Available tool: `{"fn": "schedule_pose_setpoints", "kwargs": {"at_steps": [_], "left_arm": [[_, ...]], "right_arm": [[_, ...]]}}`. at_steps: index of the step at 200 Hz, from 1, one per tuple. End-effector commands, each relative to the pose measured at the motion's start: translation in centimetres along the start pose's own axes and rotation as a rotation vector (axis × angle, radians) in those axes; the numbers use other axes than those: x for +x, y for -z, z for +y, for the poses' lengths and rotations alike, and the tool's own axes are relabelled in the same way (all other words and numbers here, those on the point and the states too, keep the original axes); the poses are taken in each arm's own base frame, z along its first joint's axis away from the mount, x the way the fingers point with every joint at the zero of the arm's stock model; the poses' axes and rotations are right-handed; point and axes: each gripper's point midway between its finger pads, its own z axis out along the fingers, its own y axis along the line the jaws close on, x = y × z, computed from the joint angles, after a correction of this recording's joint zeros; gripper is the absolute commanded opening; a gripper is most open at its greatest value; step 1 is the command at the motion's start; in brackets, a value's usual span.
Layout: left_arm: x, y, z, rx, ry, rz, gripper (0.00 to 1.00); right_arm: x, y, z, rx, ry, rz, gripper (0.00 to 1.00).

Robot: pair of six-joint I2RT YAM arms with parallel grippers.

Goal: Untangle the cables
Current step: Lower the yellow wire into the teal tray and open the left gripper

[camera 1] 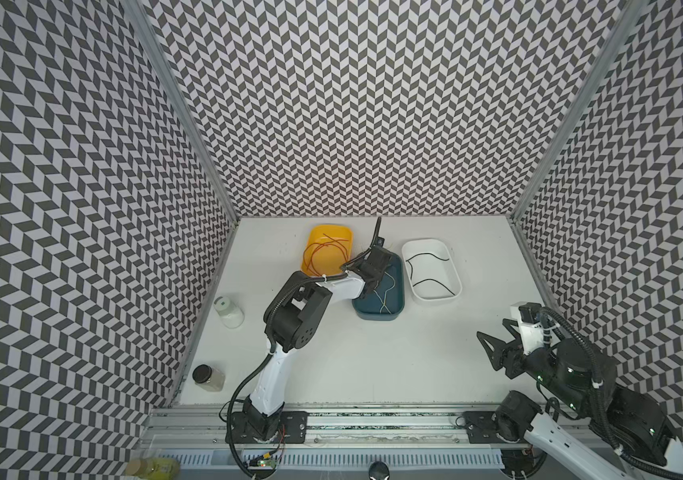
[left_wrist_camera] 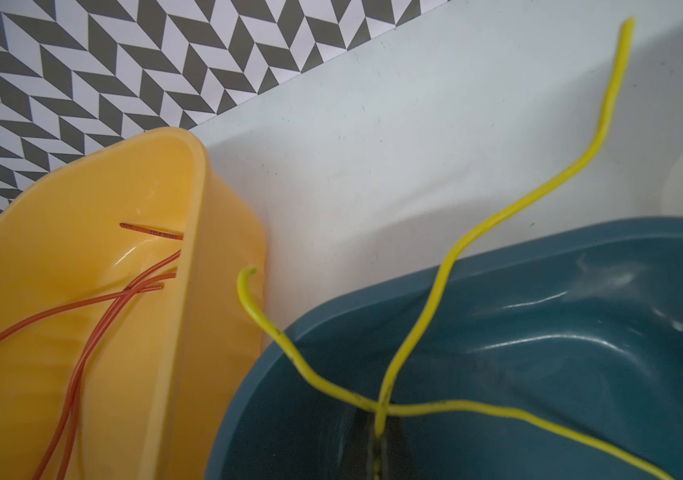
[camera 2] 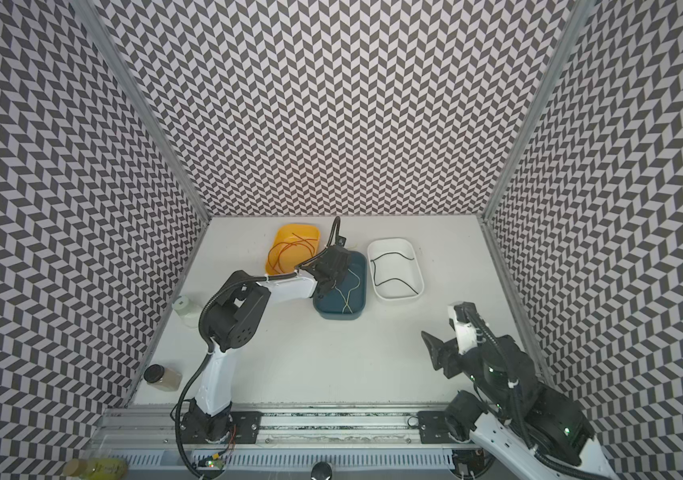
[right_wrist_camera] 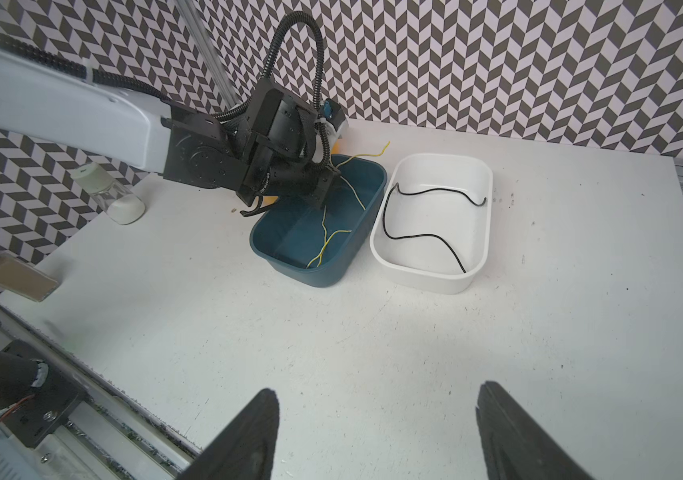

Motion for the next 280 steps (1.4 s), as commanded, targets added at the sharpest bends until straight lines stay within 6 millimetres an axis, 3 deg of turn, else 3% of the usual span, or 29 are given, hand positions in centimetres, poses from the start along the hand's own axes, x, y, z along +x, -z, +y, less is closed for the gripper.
{"fn": "schedule_pose_setpoints", "kwargs": {"at_steps": [1,44,92,136,205,280], "left_arm": [[2.5,-1.3,0.7,-0.029,-0.006,0.092,0.0],[2.1,-1.1,1.0,-0.008,0.048,0.097,0.0],[-1.0,2.8,1.5,0.02,0.085,0.01,0.0],[-2.5,5.2,1.6,0.023,0.081,-0.03,0.0],[0.5,6.9,1.3,-0.005,0.089,0.023,0.0],[3.4,5.7,-0.6,0.022,0.058,0.113,0.0]], "right_arm": [[-0.9,0.2,0.2,-0.013,0.006,-0.051,0.75],[-1.0,0.3,0.1,-0.011,0.006,-0.056,0.74],[-1.0,0.3,0.1,-0.01,0.004,-0.062,0.74],[-1.0,0.4,0.1,-0.012,0.003,-0.062,0.74],[-1.0,0.4,0.0,-0.007,0.001,-0.059,0.74],[-1.0,0.2,0.1,-0.009,0.003,-0.054,0.73]]}}
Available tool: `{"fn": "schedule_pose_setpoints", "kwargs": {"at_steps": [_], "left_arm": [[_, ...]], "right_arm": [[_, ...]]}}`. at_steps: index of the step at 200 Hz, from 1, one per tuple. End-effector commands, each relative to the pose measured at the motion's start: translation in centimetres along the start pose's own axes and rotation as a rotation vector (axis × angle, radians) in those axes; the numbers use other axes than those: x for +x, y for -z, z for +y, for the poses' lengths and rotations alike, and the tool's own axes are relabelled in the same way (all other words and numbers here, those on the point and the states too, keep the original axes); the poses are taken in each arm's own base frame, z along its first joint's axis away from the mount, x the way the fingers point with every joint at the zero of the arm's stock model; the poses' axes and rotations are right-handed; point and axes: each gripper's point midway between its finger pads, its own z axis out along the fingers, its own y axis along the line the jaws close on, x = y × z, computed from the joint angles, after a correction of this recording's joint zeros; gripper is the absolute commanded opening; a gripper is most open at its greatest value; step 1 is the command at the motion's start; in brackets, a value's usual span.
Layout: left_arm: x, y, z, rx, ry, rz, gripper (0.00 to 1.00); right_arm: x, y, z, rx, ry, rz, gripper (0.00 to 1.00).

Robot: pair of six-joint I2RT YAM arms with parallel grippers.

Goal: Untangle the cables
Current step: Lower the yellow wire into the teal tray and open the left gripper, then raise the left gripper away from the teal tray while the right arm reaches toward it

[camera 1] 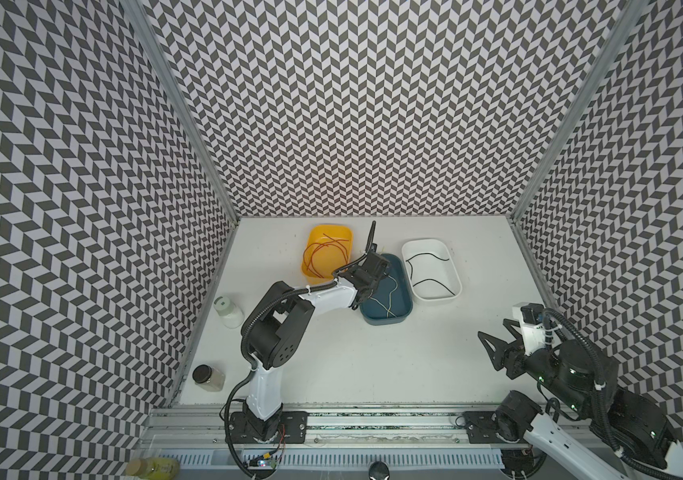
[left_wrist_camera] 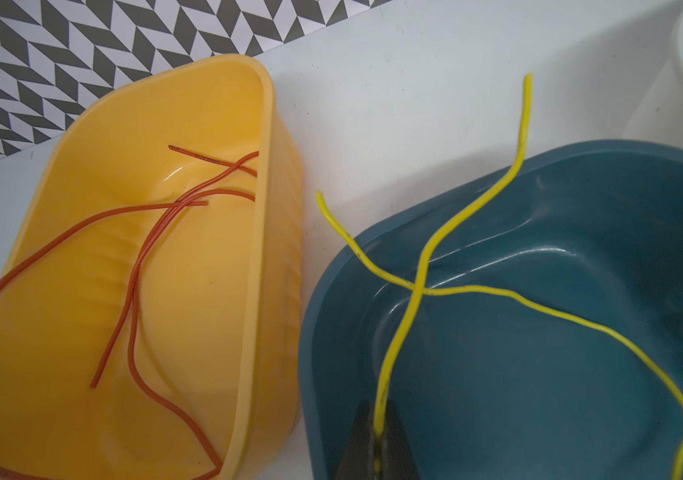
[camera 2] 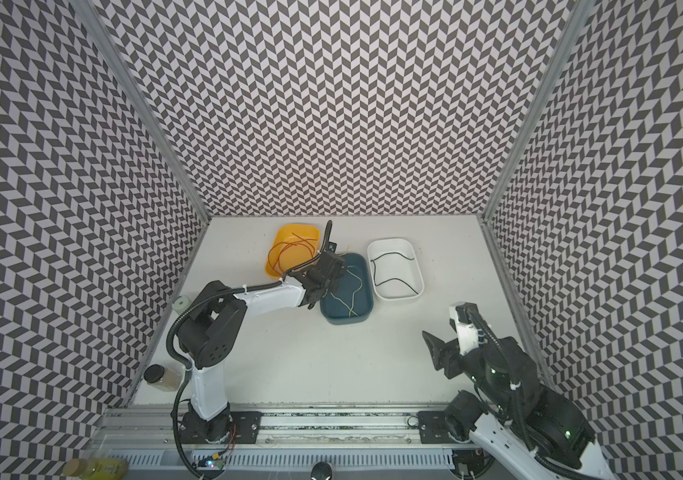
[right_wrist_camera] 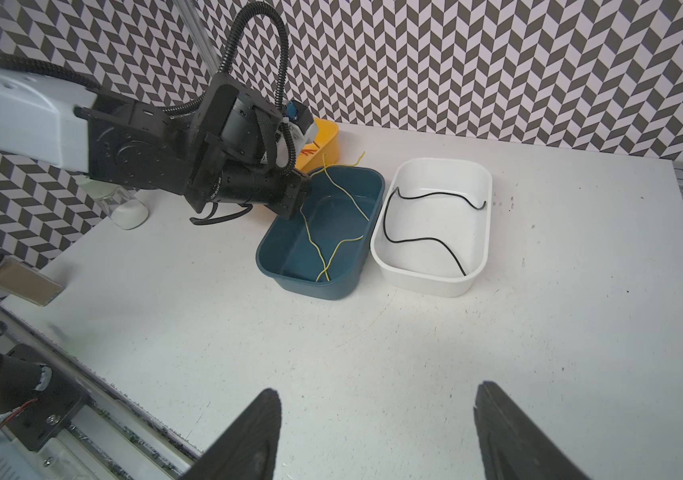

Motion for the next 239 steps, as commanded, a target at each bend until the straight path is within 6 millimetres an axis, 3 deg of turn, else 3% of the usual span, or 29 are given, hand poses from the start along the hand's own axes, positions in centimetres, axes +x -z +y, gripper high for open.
{"fn": "schedule_pose_setpoints", "kwargs": {"at_steps": [1,81,125,162,209,239], "left_arm": [[1.4,-0.5,-1.0,-0.001,-0.016,0.051,0.0],[3.2,-3.1,-1.9,-0.011,-0.061,0.129,0.0],[3.1,-4.3,-1.3,-0.017,-0.051,0.144,0.0],[1.9,-3.9,-1.2,-0.013,-0.054,0.113,0.0],[-0.5,-2.6,-0.8,0.0,-0.071,0.053,0.34],[-2.3,-1.4,-0.6,0.009,-0.08,0.009,0.42]], "right_arm": [[-0.8,0.0,0.1,-0.006,0.006,-0.038,0.73],[-0.7,-0.2,0.2,-0.006,0.008,-0.032,0.73],[-0.6,-0.3,0.1,-0.003,0.009,-0.031,0.73],[-0.7,-0.2,0.1,0.0,0.01,-0.034,0.73],[-0.6,-0.3,0.1,-0.001,0.01,-0.033,0.73],[-0.7,-0.2,0.1,-0.002,0.01,-0.034,0.73]]}}
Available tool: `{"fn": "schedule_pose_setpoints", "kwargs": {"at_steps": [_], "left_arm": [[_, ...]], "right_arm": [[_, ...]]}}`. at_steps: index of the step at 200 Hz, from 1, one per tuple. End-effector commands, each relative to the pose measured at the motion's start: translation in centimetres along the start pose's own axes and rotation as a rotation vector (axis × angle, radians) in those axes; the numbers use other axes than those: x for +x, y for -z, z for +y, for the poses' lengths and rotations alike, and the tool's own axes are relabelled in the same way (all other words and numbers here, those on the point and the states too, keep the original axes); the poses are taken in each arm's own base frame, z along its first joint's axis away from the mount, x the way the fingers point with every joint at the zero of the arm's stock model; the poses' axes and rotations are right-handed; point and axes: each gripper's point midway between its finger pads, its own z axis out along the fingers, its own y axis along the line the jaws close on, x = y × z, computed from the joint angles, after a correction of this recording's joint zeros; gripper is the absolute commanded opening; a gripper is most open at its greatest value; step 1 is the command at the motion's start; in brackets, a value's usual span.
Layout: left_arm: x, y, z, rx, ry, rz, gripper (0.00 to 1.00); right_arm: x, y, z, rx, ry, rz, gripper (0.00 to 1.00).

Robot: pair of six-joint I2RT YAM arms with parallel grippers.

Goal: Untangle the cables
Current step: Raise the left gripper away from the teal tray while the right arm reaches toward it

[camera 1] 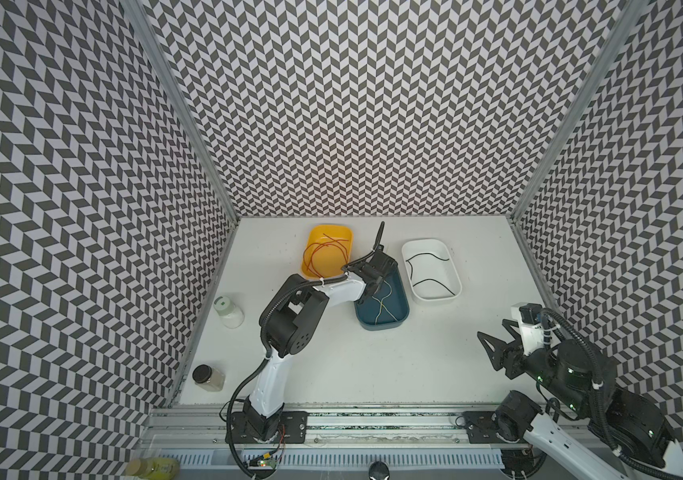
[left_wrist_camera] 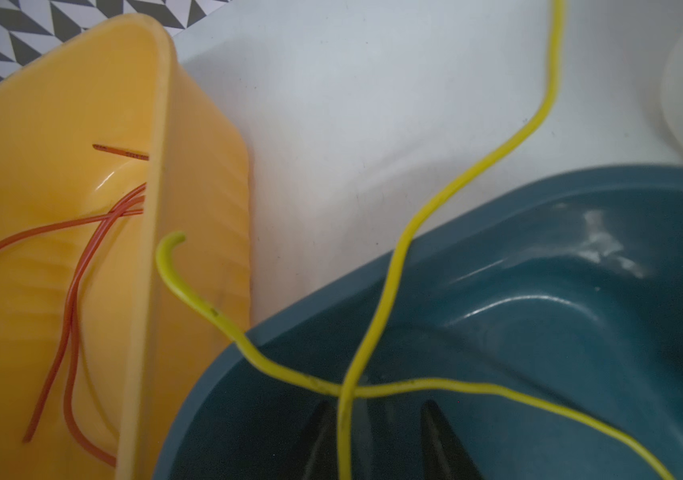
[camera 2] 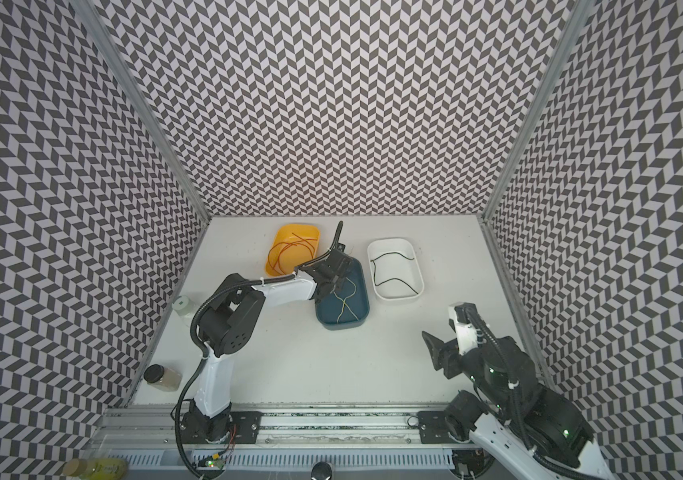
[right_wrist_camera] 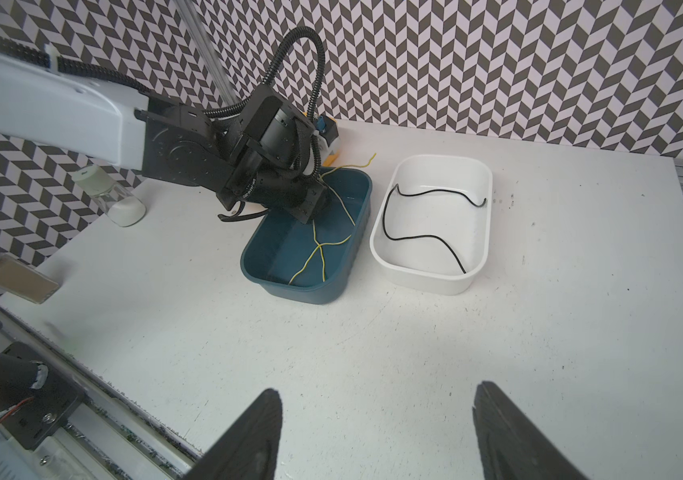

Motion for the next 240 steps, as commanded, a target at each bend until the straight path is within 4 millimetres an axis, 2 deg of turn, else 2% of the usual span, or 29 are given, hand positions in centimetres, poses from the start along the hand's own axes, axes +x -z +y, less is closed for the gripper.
{"fn": "schedule_pose_setpoints", "kwargs": {"at_steps": [1,60,79,98,115,139,154,162,188,208,240], "left_arm": [[-2.8,2.3,0.8,0.005,0.004,-0.063,0.43],[-8.0,6.6,1.0,0.058,-0.002,-0.186,0.5],[-9.9,8.6,1.5,0.064,0.011,-0.234,0.5],[-12.3,12.0,2.8,0.072,0.037,-0.307,0.52],[-14.3,16.2,4.8,0.064,0.08,-0.373,0.56],[-15.3,22.2,7.6,0.064,0.144,-0.438,0.65],[-14.8,25.5,9.2,0.068,0.184,-0.451,0.72],[-14.1,27.2,10.0,0.074,0.2,-0.452,0.75],[-10.4,31.9,12.4,0.083,0.253,-0.44,0.88],[-6.7,34.2,14.4,0.055,0.285,-0.43,0.92],[-0.3,35.8,17.4,-0.026,0.346,-0.43,0.94]], "right_arm": [[-1.0,0.0,0.1,-0.005,0.007,-0.042,0.73],[-0.9,-0.1,0.1,-0.002,0.008,-0.039,0.73],[-0.9,-0.1,0.1,-0.001,0.007,-0.038,0.73],[-0.7,-0.3,0.1,0.0,0.008,-0.03,0.73],[-0.6,-0.7,0.3,-0.006,0.009,-0.012,0.73],[-1.1,-1.9,1.2,-0.016,-0.011,0.061,0.73],[-1.8,-3.1,2.1,-0.023,-0.061,0.109,0.73],[-2.0,-4.1,3.3,-0.064,-0.096,0.138,0.73],[-0.9,-8.4,5.8,-0.079,-0.108,0.214,0.71],[-0.3,-11.4,8.0,0.003,0.002,0.245,0.71],[0.4,-16.6,12.6,-0.009,0.068,0.282,0.72]]}}
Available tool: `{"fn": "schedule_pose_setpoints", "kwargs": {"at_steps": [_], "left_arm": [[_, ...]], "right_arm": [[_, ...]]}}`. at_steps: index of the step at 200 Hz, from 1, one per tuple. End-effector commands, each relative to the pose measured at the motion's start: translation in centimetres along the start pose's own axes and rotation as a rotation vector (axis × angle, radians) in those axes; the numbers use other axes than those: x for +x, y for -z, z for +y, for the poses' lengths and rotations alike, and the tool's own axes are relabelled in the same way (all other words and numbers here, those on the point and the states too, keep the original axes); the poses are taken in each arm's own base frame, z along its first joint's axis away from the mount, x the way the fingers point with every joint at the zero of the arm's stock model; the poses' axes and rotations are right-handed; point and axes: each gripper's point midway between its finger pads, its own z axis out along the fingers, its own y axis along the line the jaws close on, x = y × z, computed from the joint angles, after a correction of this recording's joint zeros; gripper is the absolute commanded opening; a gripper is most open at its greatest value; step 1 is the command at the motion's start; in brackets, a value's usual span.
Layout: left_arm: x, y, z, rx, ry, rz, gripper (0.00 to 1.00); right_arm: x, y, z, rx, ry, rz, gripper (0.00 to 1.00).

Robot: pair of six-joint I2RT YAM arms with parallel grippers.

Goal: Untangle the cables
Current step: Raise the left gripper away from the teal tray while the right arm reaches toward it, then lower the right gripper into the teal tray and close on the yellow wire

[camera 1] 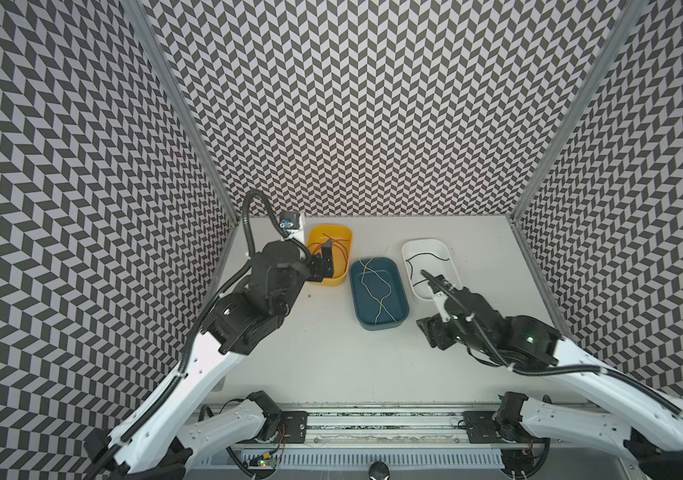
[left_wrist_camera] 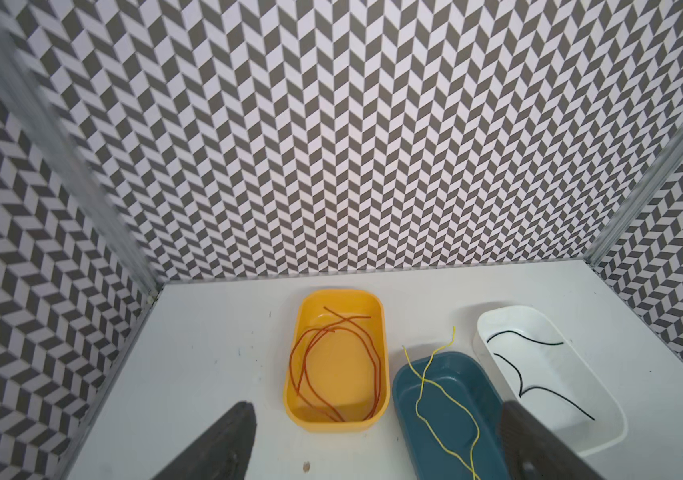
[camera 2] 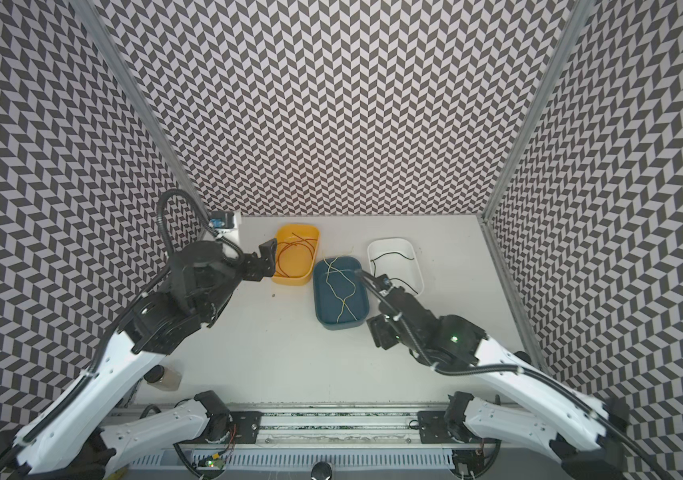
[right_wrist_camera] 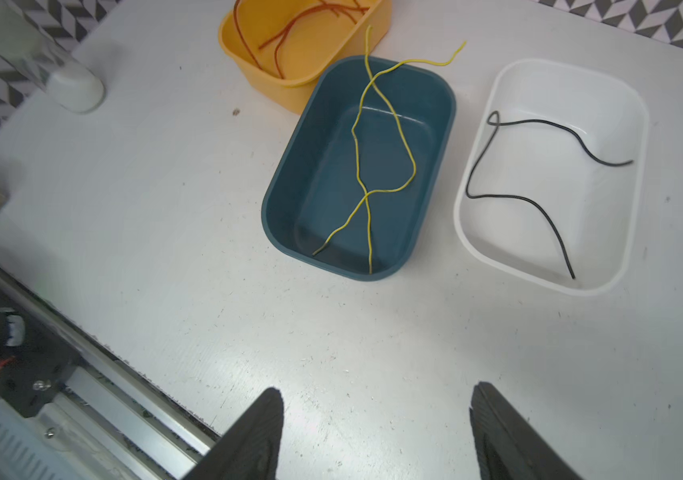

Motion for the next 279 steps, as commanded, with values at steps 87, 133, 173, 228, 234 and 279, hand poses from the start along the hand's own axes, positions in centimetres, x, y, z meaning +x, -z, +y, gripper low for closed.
{"fn": "schedule_pose_setpoints", "kwargs": {"at_steps": [87,133,173,228,234,279], "left_arm": [[10.6,3.9,7.1,-0.213,0.027,0.097,0.94],[10.9,3.4,6.9,-0.21,0.005,0.117,0.94],[10.9,3.1,7.0,-0.19,0.03,0.117,0.93],[11.0,2.7,6.7,-0.166,0.041,0.127,0.93],[11.0,2.6,6.6,-0.163,0.041,0.129,0.93],[11.1,2.5,6.5,-0.154,0.041,0.134,0.92]], "right_arm": [[-5.5,-16.4,5.3,-0.011,-0.013,0.103,0.73],[-5.3,-21.5,3.0,0.008,-0.068,0.152,0.7],[-6.1,-24.0,1.4,-0.002,-0.126,0.152,0.57],[-8.3,-26.2,-0.5,-0.01,-0.202,0.065,0.47],[-8.4,-26.5,-0.7,-0.016,-0.224,0.062,0.46],[-9.2,-28.3,-0.5,-0.091,-0.281,0.066,0.46]]}}
